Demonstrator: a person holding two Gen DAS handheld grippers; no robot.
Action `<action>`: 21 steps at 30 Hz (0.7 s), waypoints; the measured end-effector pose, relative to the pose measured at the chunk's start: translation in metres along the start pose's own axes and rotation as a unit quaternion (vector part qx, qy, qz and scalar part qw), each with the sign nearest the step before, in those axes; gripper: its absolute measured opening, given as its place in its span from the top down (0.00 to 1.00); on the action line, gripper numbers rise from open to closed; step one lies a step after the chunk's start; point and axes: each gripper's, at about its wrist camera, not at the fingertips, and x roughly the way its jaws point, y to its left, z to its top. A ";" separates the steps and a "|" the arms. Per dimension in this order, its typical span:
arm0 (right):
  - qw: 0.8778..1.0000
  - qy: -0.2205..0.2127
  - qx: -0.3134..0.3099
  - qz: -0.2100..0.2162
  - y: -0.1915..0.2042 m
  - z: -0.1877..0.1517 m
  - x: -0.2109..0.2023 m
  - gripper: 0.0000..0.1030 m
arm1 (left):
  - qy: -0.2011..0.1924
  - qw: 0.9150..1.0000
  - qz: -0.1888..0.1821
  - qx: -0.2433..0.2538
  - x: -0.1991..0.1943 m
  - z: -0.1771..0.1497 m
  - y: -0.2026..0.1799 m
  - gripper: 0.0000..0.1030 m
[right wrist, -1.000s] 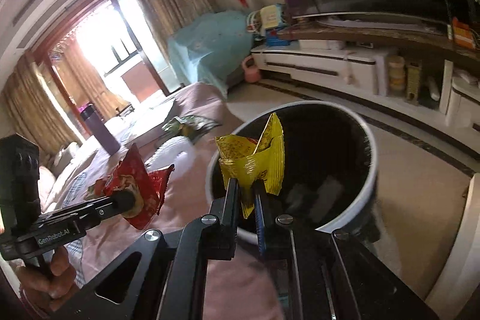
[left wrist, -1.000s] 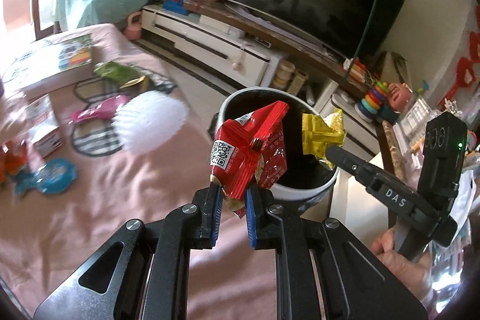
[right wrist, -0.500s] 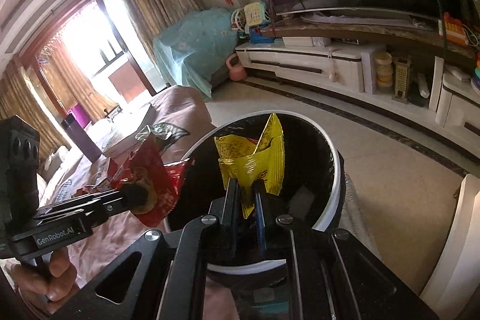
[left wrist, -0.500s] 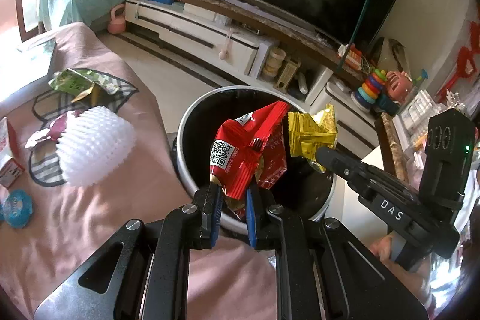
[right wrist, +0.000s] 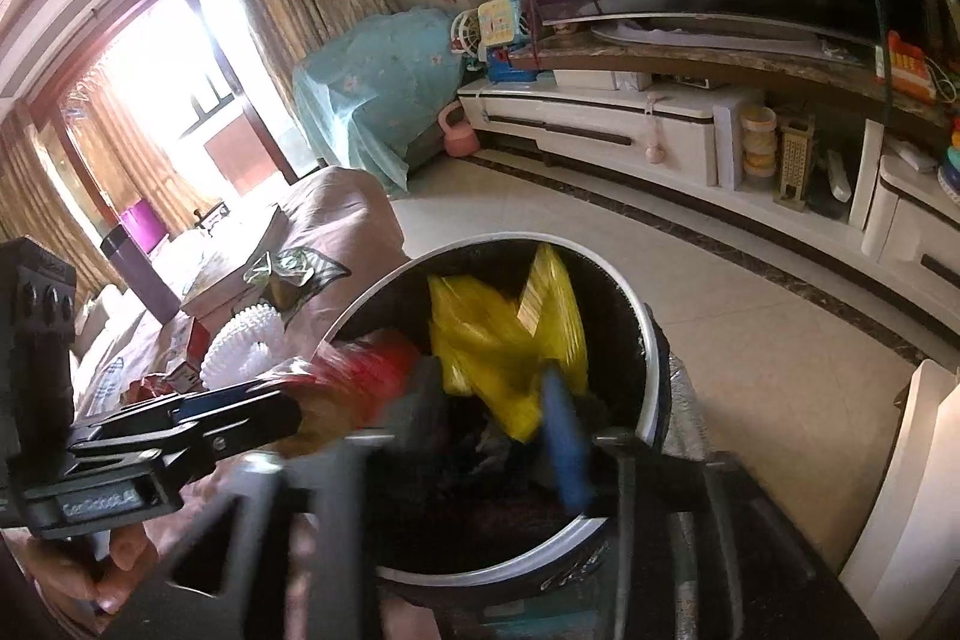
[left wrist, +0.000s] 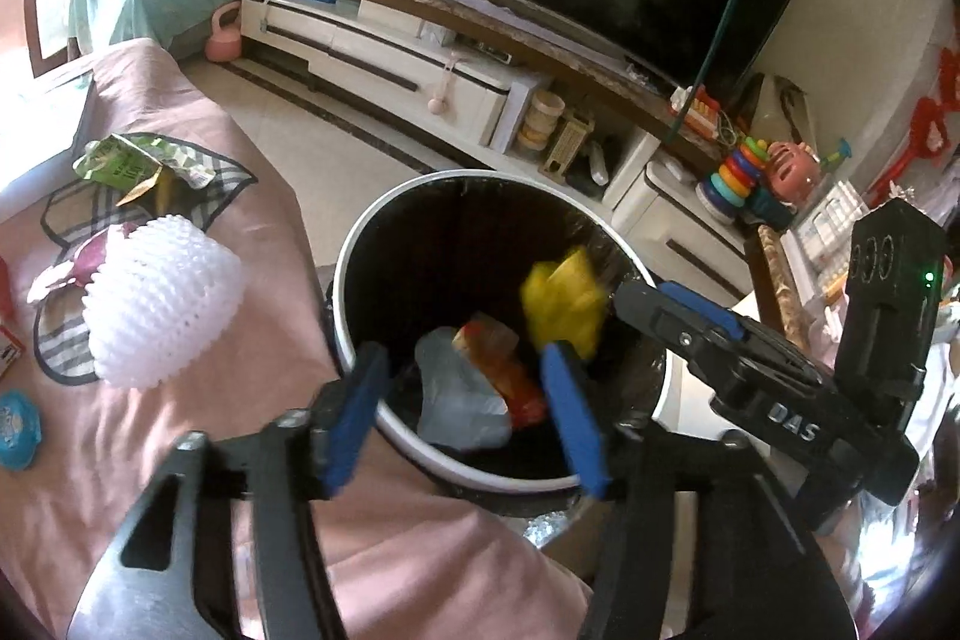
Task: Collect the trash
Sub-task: 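Carry both wrappers over the bin and open both tools to drop them, then move both open tools back toward the trash on the bed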
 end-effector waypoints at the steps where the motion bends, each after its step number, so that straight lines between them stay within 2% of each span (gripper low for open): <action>1: 1.000 -0.004 0.002 0.001 0.000 -0.001 -0.003 0.29 | -0.004 1.000 0.000 0.001 -0.003 -0.002 0.001 0.41; 5: 1.000 -0.010 0.003 0.000 0.001 -0.002 -0.007 0.28 | -0.014 1.000 0.008 0.000 -0.017 -0.012 0.008 0.34; 8: 1.000 -0.014 0.003 0.005 0.008 -0.004 -0.011 0.24 | -0.021 1.000 0.018 -0.006 -0.030 -0.024 0.018 0.31; 12: 1.000 -0.018 -0.008 0.018 0.029 -0.009 -0.016 0.12 | -0.026 0.999 0.030 -0.023 -0.047 -0.040 0.036 0.30; 21: 0.997 -0.001 -0.032 0.065 0.085 -0.031 -0.008 0.05 | -0.048 0.995 0.069 -0.056 -0.092 -0.075 0.085 0.29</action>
